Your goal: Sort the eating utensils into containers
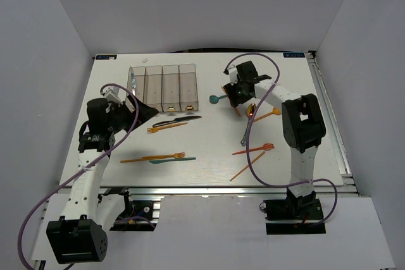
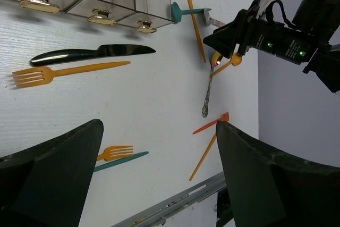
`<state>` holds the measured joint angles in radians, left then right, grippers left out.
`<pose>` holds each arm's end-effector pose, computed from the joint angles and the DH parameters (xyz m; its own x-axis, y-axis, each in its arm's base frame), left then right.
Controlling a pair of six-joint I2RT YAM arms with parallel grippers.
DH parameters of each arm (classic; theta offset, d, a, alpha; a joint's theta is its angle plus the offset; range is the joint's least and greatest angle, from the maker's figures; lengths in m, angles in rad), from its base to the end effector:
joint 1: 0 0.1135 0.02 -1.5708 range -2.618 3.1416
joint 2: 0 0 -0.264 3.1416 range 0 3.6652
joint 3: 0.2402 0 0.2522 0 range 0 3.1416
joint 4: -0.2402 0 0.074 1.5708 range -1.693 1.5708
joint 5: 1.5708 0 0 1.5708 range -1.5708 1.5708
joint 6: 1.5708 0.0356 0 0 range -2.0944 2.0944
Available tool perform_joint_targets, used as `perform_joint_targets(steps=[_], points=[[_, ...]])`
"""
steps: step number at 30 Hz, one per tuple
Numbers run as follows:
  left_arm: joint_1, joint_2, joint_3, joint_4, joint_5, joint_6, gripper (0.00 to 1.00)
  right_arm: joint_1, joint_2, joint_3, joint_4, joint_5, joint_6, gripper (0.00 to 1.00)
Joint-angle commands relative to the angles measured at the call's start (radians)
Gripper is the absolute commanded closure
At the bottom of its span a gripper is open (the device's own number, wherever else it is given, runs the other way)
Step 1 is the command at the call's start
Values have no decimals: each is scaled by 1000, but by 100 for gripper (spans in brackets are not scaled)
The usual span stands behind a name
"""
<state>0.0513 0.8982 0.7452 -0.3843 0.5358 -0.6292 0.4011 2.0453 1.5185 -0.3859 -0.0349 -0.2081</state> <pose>0.1973 -0.0081 0.2884 -0.6451 -0.5398 -0.5408 0.0177 0.6970 -0.7168 0.4134 0.1767 0.1903 -0.6280 -0.4906 -0.6041 -0.5515 0.8283 -0.0994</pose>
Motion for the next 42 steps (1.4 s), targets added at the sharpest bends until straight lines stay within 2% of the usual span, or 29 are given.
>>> perform_joint_targets(steps=[1, 12, 17, 18, 20, 21, 25, 30, 35, 41, 42], points=[[7, 1, 5, 13, 0, -3, 2, 24, 6, -1, 41, 1, 33, 41], [7, -7, 5, 13, 1, -27, 2, 39, 65, -37, 55, 78, 49, 52], [7, -10, 9, 18, 1, -33, 2, 39, 78, -43, 27, 44, 47, 72], [7, -8, 11, 21, 3, -41, 2, 39, 81, -41, 16, 9, 49, 82], [7, -5, 14, 24, 3, -53, 2, 39, 84, -47, -1, -19, 49, 92], [5, -4, 17, 33, 13, -72, 2, 38, 82, -52, -16, -26, 49, 100], [7, 16, 29, 64, 44, -130, 2, 39, 72, -28, -89, -100, 39, 100], [5, 61, 68, 84, 82, -185, 2, 38, 47, 89, -324, -348, -16, 100], [7, 64, 79, 105, 87, -207, 2, 30, 32, 207, -485, -607, -40, 100], [7, 68, 69, 122, 105, -228, 2, 28, -7, 143, -478, -792, -11, 100], [7, 70, 66, 124, 107, -227, 2, 27, -17, 128, -470, -860, -8, 100]])
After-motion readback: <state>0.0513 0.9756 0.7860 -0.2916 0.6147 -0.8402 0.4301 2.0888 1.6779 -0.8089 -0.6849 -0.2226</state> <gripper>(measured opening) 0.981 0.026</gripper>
